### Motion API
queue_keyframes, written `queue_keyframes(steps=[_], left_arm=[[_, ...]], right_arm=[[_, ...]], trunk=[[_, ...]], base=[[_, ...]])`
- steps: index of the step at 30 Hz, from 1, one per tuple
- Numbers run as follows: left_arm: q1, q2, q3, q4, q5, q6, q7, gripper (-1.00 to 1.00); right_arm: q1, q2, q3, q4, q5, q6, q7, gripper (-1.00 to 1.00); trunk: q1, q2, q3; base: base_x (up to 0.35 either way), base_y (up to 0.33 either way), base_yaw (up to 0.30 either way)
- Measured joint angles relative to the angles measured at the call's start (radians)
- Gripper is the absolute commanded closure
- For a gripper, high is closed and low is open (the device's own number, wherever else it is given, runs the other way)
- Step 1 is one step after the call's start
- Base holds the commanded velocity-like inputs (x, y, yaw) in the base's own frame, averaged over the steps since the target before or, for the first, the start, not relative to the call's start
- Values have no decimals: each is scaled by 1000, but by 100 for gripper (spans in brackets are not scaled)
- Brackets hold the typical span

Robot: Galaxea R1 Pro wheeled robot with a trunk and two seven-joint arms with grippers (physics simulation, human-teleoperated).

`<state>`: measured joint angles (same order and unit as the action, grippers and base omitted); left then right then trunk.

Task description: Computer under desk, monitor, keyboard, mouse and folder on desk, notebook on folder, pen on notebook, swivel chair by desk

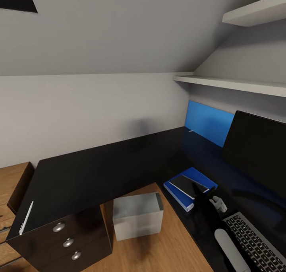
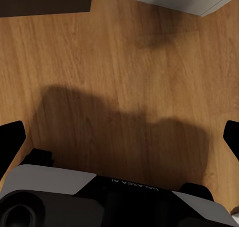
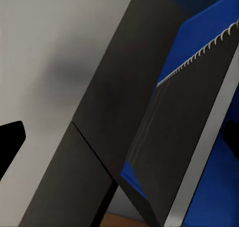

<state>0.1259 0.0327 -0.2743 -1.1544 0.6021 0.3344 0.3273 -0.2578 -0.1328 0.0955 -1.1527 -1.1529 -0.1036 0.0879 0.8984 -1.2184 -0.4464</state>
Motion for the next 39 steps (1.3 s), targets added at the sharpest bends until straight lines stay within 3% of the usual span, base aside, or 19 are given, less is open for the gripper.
queue_keyframes(steps=[5,17,23,26,32,35,39], left_arm=[[0,0,0,0,0,0,1,-100],[0,0,1,5,-1,-1,0,-100],[0,0,0,5,-2,0,-1,-100],[0,-1,0,5,-2,0,-1,-100],[0,-1,1,5,-3,0,0,-100],[0,-1,1,5,-6,0,1,-100],[0,0,2,5,-8,-1,1,-100]], right_arm=[[0,-1,-15,0,-2,-39,-60,-100],[1,-1,-18,-5,-1,-52,-73,-100],[3,-2,-17,-46,0,-24,-97,-100],[24,-2,-15,-124,-1,46,-191,-100],[53,-2,-10,-344,-4,303,-555,-100],[55,-3,-9,-388,-1,393,-631,-100],[58,-2,-8,-402,3,444,-660,-100]], trunk=[[0,0,0],[0,0,0],[-23,42,19],[-34,63,28],[-57,105,47],[-69,126,56],[-84,154,69]], base=[[0,0,0],[0,0,0],[0,0,0],[0,0,0],[0,0,0],[0,0,0],[0,0,0]])
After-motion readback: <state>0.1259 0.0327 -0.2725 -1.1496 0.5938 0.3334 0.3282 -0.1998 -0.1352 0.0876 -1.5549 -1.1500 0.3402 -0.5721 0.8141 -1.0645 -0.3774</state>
